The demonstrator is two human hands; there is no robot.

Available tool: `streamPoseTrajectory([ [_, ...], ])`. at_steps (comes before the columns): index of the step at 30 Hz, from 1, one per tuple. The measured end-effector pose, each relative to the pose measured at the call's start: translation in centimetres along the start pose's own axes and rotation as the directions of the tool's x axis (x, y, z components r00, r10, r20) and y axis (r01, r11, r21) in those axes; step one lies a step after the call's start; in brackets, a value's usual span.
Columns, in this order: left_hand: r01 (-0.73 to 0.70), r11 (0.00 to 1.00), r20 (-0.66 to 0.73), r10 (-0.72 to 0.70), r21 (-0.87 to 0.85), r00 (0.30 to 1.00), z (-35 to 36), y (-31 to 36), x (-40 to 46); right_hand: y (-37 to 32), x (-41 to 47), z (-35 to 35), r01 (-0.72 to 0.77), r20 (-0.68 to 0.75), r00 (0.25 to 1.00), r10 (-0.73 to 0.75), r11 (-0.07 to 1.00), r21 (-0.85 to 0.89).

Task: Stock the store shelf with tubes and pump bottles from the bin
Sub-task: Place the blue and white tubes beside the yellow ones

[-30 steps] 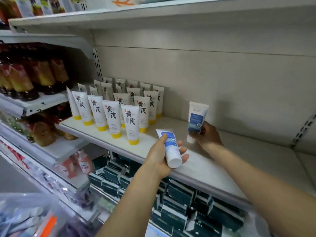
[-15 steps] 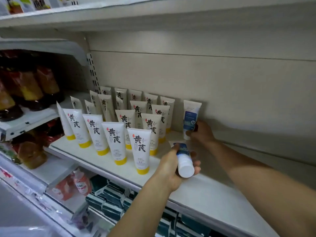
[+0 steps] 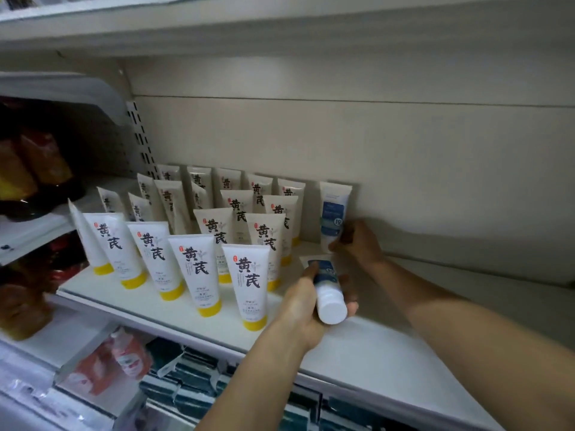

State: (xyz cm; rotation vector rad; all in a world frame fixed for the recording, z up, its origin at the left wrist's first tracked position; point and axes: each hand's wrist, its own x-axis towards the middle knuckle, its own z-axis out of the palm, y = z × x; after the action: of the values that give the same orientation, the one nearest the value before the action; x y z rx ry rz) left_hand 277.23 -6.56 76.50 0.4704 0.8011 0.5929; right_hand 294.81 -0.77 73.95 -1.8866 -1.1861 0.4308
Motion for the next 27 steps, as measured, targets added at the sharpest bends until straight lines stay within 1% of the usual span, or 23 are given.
streamPoseTrajectory([
  [2,-0.007,1.000,0.001,0.007,-0.022,1.000,0.3,-0.2,0.0,0.5,-0.6,-0.4,-0.013,-0.048,0.999,0.015,0.999,0.040],
  [4,-0.008,0.999,-0.002,0.008,-0.042,1.000,0.6,-0.6,0.1,0.7,-1.3,-1.0,0.001,-0.099,0.995,-0.001,1.000,0.002],
  [5,-0.015,0.999,-0.007,0.015,-0.041,1.000,0.8,-0.8,0.2,0.8,-1.6,-1.5,0.007,-0.101,0.995,-0.008,1.000,-0.009],
  [6,-0.026,0.999,-0.013,0.025,-0.036,1.000,0.9,-1.0,0.3,0.6,-2.2,-2.0,0.007,-0.081,0.997,-0.005,1.000,0.019],
  [7,-0.037,0.999,-0.021,0.036,-0.033,0.999,1.1,-1.2,0.4,0.5,-2.9,-2.5,-0.011,-0.057,0.998,0.015,0.997,0.082],
  [9,-0.048,0.998,-0.042,0.047,-0.029,0.998,1.5,-1.4,0.7,-0.2,-4.7,-3.9,-0.092,0.042,0.996,0.085,0.971,0.219],
  [11,-0.059,0.998,-0.061,0.058,-0.021,0.996,2.1,-1.5,0.6,-1.0,-6.3,-5.4,-0.188,0.213,0.967,0.138,0.953,0.236],
  [12,-0.066,0.998,-0.066,0.064,-0.021,0.996,2.4,-1.6,0.6,-1.2,-7.0,-6.0,-0.236,0.317,0.934,0.165,0.952,0.198],
  [14,-0.073,0.996,-0.041,0.071,-0.045,0.997,3.2,-1.8,0.3,-1.5,-8.1,-6.8,-0.297,0.495,0.844,0.209,0.949,0.107],
  [16,-0.094,0.994,-0.005,0.094,-0.057,0.996,3.9,-2.0,0.1,-1.6,-8.8,-7.2,-0.316,0.603,0.775,0.189,0.942,0.110],
  [18,-0.143,0.990,-0.017,0.144,0.012,0.990,4.4,-2.1,0.2,-1.6,-9.1,-7.4,-0.330,0.653,0.744,0.141,0.927,0.176],
  [20,-0.218,0.969,-0.001,0.219,0.119,0.976,4.6,-2.2,0.7,-1.6,-9.0,-7.7,-0.319,0.659,0.746,0.101,0.922,0.219],
  [21,-0.249,0.956,0.017,0.249,0.154,0.968,4.7,-2.2,0.9,-1.6,-8.9,-7.9,-0.298,0.646,0.759,0.086,0.927,0.226],
  [23,-0.326,0.911,0.079,0.316,0.253,0.945,4.8,-2.0,1.3,-1.4,-8.5,-8.0,-0.227,0.576,0.815,0.060,0.948,0.224],
  [25,-0.378,0.861,0.078,0.374,0.340,0.924,4.8,-1.7,1.8,-1.1,-8.0,-8.0,-0.143,0.434,0.901,0.027,0.961,0.238],
  [27,-0.368,0.858,-0.001,0.394,0.358,0.919,4.8,-1.2,2.4,-0.6,-7.1,-7.8,-0.066,0.237,0.972,-0.008,0.952,0.300],
])
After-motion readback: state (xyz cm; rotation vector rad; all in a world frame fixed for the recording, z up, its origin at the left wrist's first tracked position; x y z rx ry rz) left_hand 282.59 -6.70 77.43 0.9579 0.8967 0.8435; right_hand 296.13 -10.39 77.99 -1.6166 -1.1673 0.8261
